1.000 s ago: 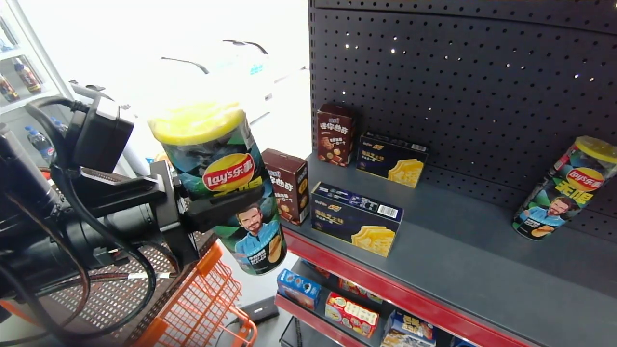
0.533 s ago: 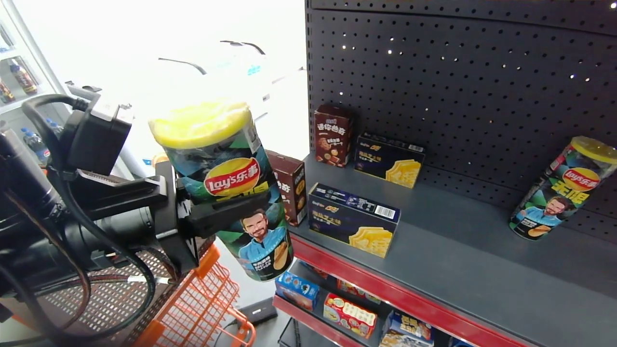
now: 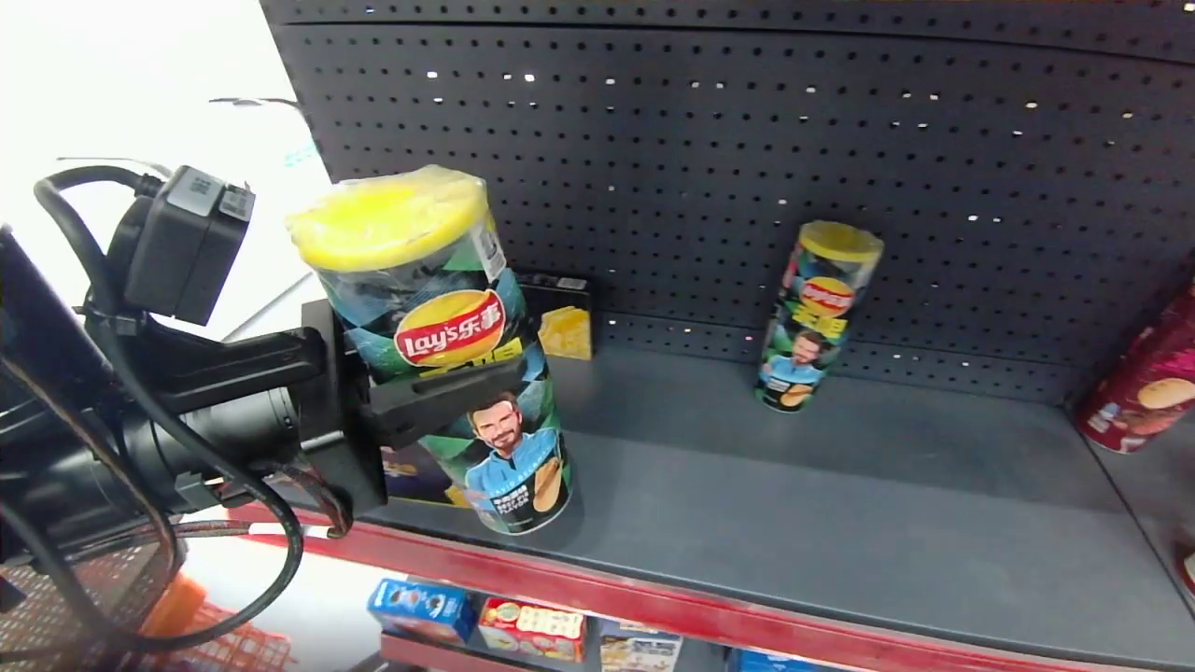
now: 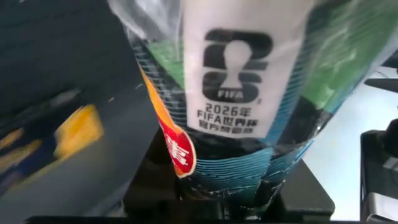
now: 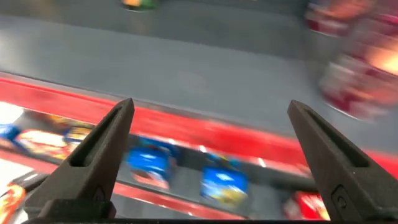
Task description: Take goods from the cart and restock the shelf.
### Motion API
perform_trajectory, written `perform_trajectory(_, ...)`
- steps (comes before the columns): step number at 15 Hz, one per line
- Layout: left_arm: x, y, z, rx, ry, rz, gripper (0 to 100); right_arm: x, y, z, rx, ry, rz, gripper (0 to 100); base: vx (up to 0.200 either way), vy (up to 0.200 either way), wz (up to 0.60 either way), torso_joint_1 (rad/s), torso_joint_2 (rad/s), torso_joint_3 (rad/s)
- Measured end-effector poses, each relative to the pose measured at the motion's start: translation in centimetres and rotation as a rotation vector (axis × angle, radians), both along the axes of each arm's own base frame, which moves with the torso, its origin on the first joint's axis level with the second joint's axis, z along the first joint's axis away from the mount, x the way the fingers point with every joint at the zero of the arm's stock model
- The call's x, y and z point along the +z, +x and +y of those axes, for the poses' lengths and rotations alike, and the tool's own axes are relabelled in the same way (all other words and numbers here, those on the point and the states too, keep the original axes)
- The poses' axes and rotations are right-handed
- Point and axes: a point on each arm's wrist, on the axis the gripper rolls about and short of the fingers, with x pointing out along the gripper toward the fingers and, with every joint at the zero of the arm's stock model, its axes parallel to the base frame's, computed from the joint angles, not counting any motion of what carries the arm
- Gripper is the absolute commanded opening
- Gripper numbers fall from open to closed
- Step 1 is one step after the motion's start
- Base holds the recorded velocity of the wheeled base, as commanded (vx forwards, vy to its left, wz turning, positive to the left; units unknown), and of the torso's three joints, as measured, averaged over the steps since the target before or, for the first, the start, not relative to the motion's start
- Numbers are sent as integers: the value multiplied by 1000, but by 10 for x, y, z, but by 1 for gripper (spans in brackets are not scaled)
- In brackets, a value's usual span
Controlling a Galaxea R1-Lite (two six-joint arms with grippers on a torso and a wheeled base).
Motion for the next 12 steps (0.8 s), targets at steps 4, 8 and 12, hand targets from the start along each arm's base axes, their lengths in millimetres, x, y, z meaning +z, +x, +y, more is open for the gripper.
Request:
perform_trajectory(4,-1,0,0,-1,2,5,0,0,0,0,0,5,2,100,0,0,0,0,0,0)
perform_trajectory(8,-1,-1,1,1,1,3,0,0,0,0,1,5,2,100,0,0,0,0,0,0)
perform_trajectory(12,-1,-1,1,0,2,4,0,0,0,0,0,5,1,100,0,0,0,0,0,0)
